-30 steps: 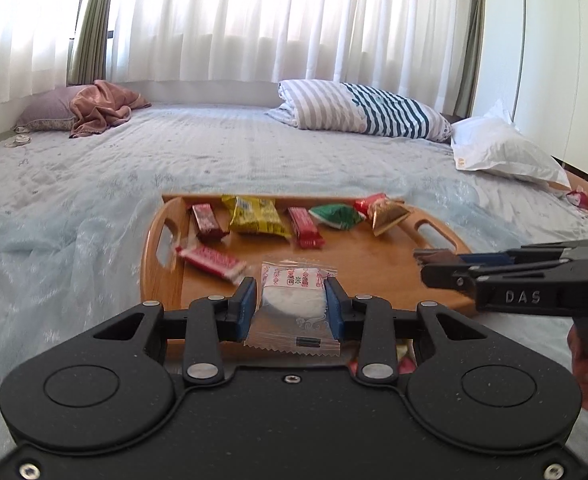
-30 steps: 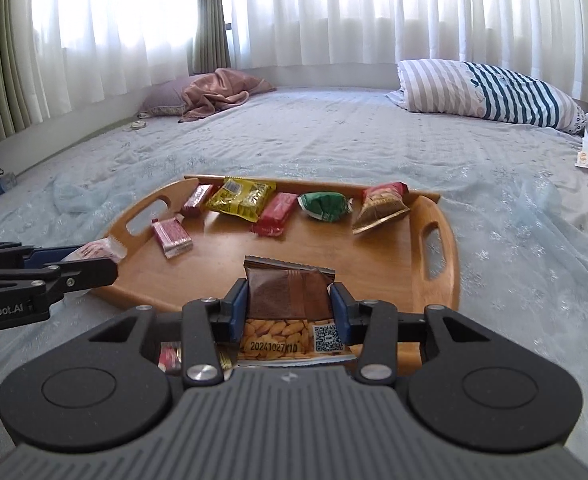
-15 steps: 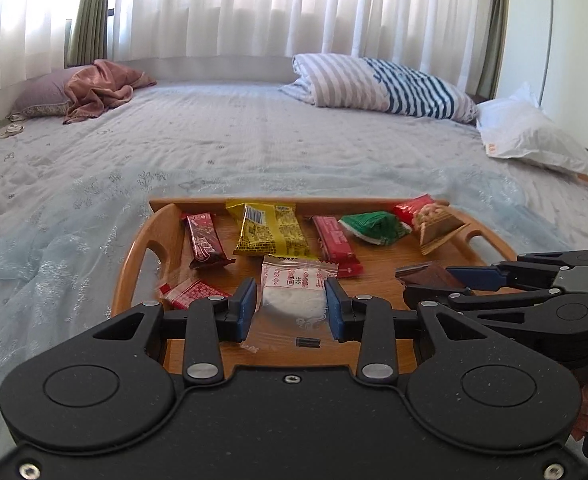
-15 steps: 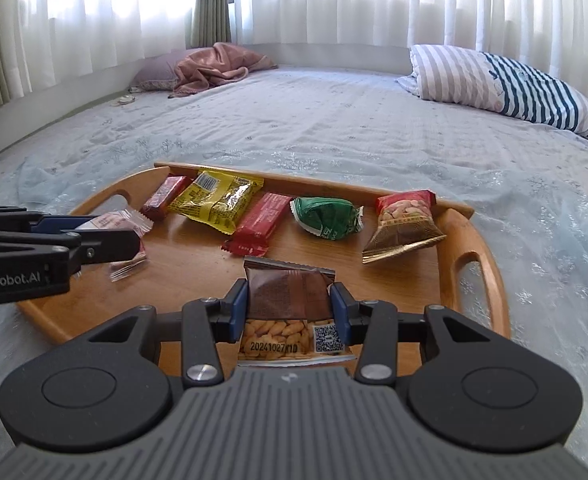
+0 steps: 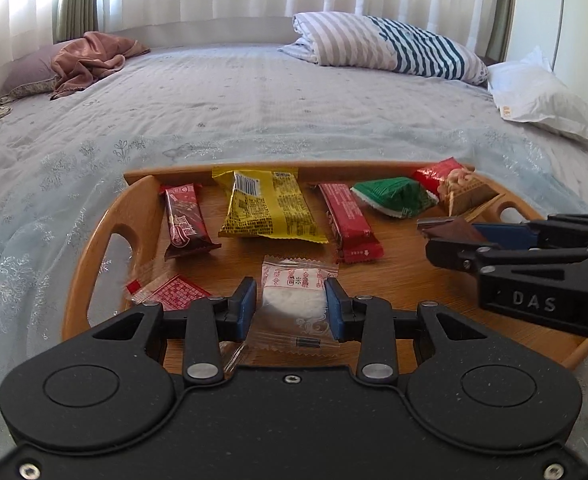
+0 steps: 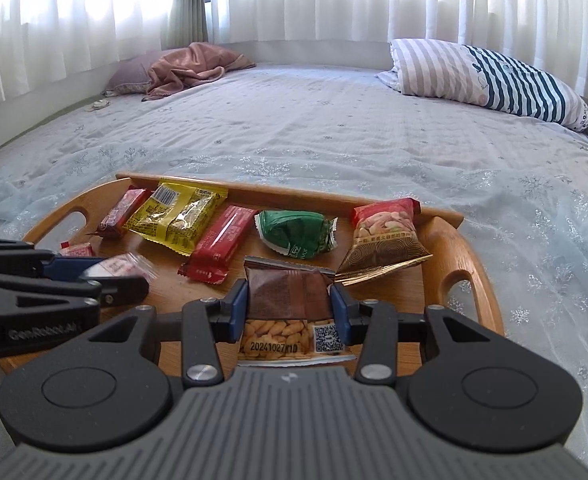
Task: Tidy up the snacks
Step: 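Lift and carry both held packets over the tray, then open the left tool to drop the clear white packet onto the tray, then open the right tool to drop the brown almond packet onto the tray, then withdraw both open tools from the tray to the remaining snacks, then close the left tool on the pink-striped clear packet while the right tool grips the Biscoff bar, then carry the pink-striped packet and Biscoff bar over the tray, then open the right tool to drop the Biscoff bar onto the tray, then lower the pink-striped packet onto the tray and open the left tool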
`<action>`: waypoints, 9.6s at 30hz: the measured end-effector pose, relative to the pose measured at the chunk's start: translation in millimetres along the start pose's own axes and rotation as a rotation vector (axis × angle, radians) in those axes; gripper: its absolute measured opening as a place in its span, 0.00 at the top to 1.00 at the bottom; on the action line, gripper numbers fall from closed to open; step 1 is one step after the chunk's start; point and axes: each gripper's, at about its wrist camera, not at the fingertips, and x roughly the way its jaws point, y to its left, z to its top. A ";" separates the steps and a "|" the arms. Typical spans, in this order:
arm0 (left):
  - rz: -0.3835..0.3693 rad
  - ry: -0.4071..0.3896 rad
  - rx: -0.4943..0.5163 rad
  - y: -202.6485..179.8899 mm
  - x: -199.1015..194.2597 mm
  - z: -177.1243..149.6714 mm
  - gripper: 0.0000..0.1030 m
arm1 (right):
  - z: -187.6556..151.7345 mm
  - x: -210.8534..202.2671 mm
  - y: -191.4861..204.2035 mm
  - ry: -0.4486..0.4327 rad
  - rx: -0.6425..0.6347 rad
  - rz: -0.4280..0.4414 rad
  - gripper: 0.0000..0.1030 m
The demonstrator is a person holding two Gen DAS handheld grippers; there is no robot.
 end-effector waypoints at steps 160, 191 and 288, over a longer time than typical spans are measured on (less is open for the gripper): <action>-0.096 -0.007 -0.082 -54.6 -164.0 -130.5 0.39 | -131.0 -160.4 10.1 0.026 0.070 -0.073 0.33; -0.163 -0.144 0.042 -63.8 -131.3 -40.9 0.38 | -54.1 -123.2 -18.9 -0.096 0.068 -0.112 0.32; -0.142 0.032 0.187 -171.7 31.1 27.0 0.25 | -84.0 -147.4 -117.6 -0.138 0.312 -0.190 0.00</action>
